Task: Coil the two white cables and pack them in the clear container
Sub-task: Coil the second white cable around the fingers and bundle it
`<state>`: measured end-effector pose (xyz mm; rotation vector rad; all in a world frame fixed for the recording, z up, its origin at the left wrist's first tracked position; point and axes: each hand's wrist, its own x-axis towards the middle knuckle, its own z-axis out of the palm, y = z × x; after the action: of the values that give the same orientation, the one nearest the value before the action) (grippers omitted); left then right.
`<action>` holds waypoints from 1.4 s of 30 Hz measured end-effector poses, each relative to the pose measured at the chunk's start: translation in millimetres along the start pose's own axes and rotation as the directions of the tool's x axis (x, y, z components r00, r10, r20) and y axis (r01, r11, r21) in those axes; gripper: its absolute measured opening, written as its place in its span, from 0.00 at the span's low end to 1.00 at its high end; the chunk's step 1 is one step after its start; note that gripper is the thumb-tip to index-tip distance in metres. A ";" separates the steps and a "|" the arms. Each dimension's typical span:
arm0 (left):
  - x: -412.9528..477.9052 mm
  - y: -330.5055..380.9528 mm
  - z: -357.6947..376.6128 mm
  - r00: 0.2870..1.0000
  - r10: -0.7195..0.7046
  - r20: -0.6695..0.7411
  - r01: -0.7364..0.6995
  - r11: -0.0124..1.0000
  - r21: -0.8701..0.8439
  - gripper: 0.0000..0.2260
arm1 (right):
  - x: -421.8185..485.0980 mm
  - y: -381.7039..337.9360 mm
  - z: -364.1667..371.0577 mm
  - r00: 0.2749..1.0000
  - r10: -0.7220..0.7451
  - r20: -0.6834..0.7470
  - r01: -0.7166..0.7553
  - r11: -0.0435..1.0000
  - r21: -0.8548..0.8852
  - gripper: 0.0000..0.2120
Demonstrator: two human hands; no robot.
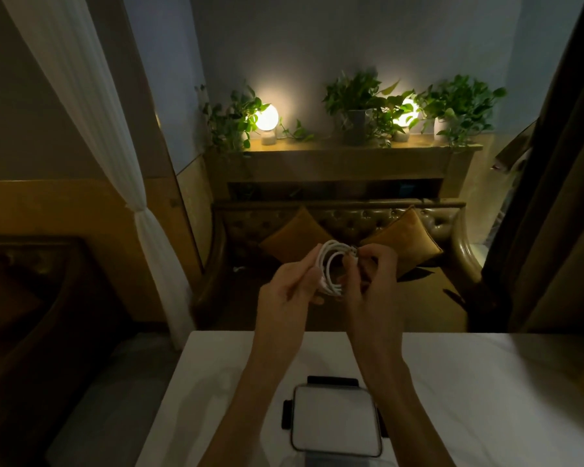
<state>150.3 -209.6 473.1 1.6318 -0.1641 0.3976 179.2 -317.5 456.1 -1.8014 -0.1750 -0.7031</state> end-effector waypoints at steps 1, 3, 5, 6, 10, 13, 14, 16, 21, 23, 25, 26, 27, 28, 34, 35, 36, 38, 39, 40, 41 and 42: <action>2.1 0.9 -1.8 1.000 -0.017 0.002 0.017 0.998 -0.056 0.14 | -1.0 -2.3 0.2 1.000 -0.018 0.005 0.018 1.000 0.004 0.08; 5.6 1.4 -5.5 0.997 -0.064 0.049 0.072 0.983 -0.169 0.19 | -2.6 -6.6 0.6 0.999 -0.048 0.010 0.048 0.999 0.016 0.08; 8.1 1.3 -7.5 0.989 -0.101 0.111 0.127 0.957 -0.259 0.24 | -2.9 -10.1 0.7 0.997 -0.078 0.010 0.077 0.997 0.013 0.08; 9.0 1.8 -7.6 0.983 -0.117 0.141 0.154 0.945 -0.287 0.26 | -2.7 -11.6 1.0 0.996 -0.090 0.009 0.090 0.996 0.016 0.08; 12.3 1.1 -3.8 0.962 -0.178 0.208 0.229 0.939 -0.257 0.21 | -2.8 -15.0 0.1 0.995 -0.103 0.001 0.102 0.990 0.093 0.09; 13.7 0.5 -0.4 0.968 -0.188 0.167 0.217 0.960 -0.176 0.11 | -3.5 -14.2 -4.3 0.998 -0.064 0.009 0.061 0.978 0.200 0.09; 14.3 -0.1 -0.1 0.969 -0.190 0.156 0.214 0.964 -0.157 0.09 | -3.4 -14.2 -6.2 0.998 -0.058 0.013 0.054 0.973 0.222 0.09; 14.8 1.4 1.0 0.962 -0.219 0.165 0.246 0.955 -0.164 0.08 | -2.6 -14.3 -9.3 0.998 -0.057 0.015 0.052 0.969 0.242 0.09; 14.9 1.0 13.0 0.972 -0.231 0.042 0.230 0.973 0.025 0.03 | -2.6 -6.7 -8.1 0.997 -0.076 0.002 0.074 0.976 0.205 0.09; 14.4 0.9 16.5 0.947 -0.312 0.072 0.309 0.950 0.053 0.01 | -4.4 -1.0 -7.2 0.997 -0.058 -0.041 0.065 0.980 0.189 0.09; 16.0 -1.8 14.8 0.892 -0.418 0.175 0.428 0.904 -0.021 0.07 | -6.6 1.8 -7.5 0.996 -0.050 -0.078 0.064 0.981 0.184 0.09; 17.0 -4.0 12.3 0.862 -0.453 0.229 0.482 0.871 -0.093 0.12 | -7.6 2.0 -8.3 0.996 -0.035 -0.086 0.052 0.979 0.196 0.09; 17.7 -5.4 10.3 0.831 -0.480 0.281 0.538 0.822 -0.187 0.16 | -8.2 1.6 -8.9 0.996 -0.004 -0.091 0.024 0.974 0.224 0.09; 18.2 -6.4 9.1 0.803 -0.497 0.330 0.586 0.762 -0.276 0.20 | -8.3 1.3 -9.4 0.995 0.036 -0.090 -0.011 0.966 0.259 0.09; 13.4 -6.3 9.2 0.770 -0.483 0.417 0.637 0.557 -0.532 0.23 | -3.6 2.4 -7.4 0.984 0.173 -0.053 -0.142 0.920 0.365 0.09; 13.4 -7.0 7.3 0.756 -0.478 0.447 0.652 0.501 -0.569 0.27 | -1.9 2.6 -7.8 0.980 0.196 -0.044 -0.166 0.914 0.371 0.09; 13.8 -8.1 4.9 0.741 -0.461 0.489 0.668 0.431 -0.606 0.29 | 0.2 2.3 -8.3 0.975 0.221 -0.028 -0.194 0.905 0.380 0.08; 14.0 -8.6 1.0 0.738 -0.424 0.525 0.669 0.357 -0.651 0.25 | 4.3 1.9 -8.9 0.966 0.257 0.025 -0.245 0.880 0.406 0.07; 14.2 -11.4 0.5 0.745 -0.406 0.529 0.662 0.349 -0.664 0.23 | 5.5 1.8 -8.9 0.964 0.262 0.052 -0.259 0.872 0.416 0.07; 13.8 -12.8 1.0 0.753 -0.391 0.529 0.653 0.346 -0.673 0.22 | 6.1 0.9 -9.0 0.963 0.258 0.071 -0.264 0.867 0.424 0.07; 12.7 -13.2 2.2 0.758 -0.387 0.525 0.647 0.349 -0.678 0.21 | 6.1 -0.3 -9.0 0.965 0.249 0.080 -0.259 0.864 0.431 0.07; 12.0 -14.1 3.2 0.769 -0.392 0.505 0.634 0.363 -0.683 0.20 | 5.5 -1.4 -8.9 0.968 0.239 0.081 -0.250 0.862 0.440 0.07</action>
<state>166.7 -209.8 463.9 0.6623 -0.0003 -0.3953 179.7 -326.3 461.9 -1.3559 -0.1093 -0.4152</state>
